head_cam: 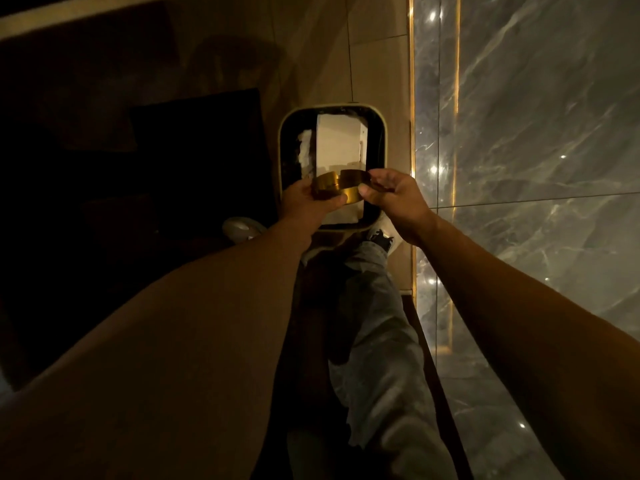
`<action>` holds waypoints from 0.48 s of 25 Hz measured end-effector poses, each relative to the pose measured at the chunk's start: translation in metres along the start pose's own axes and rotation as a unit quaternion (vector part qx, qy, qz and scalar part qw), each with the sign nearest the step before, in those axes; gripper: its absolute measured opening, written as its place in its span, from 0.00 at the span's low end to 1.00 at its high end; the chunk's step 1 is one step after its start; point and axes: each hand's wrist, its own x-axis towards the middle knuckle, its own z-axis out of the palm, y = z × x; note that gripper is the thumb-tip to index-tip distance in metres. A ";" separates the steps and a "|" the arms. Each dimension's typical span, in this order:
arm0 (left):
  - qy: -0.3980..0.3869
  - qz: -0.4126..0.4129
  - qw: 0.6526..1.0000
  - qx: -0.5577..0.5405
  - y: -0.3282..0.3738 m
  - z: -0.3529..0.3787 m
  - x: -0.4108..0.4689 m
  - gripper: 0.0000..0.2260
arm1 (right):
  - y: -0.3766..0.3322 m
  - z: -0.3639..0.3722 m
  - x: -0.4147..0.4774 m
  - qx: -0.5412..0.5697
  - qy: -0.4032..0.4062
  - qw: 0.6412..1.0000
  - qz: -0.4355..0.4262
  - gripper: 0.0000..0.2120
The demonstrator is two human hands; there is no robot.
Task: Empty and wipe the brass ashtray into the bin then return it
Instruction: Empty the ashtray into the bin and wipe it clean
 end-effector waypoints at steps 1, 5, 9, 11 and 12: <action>0.006 -0.001 1.000 -0.012 0.000 0.001 0.001 0.24 | 0.000 0.001 0.001 -0.008 0.001 1.000 -0.001 0.11; 0.038 -0.011 0.999 -0.029 -0.001 0.005 0.010 0.21 | 0.004 0.009 0.012 -0.021 0.016 1.000 0.000 0.08; 0.090 0.001 0.996 -0.010 -0.007 0.011 0.024 0.18 | 0.014 0.018 0.021 -0.040 0.053 0.998 0.022 0.14; 0.106 -0.007 0.994 -0.008 -0.011 0.014 0.030 0.22 | 0.019 0.021 0.022 -0.019 0.056 0.998 0.037 0.10; 0.112 -0.013 0.994 -0.009 -0.013 0.015 0.032 0.24 | 0.021 0.022 0.022 -0.004 0.058 0.997 0.043 0.07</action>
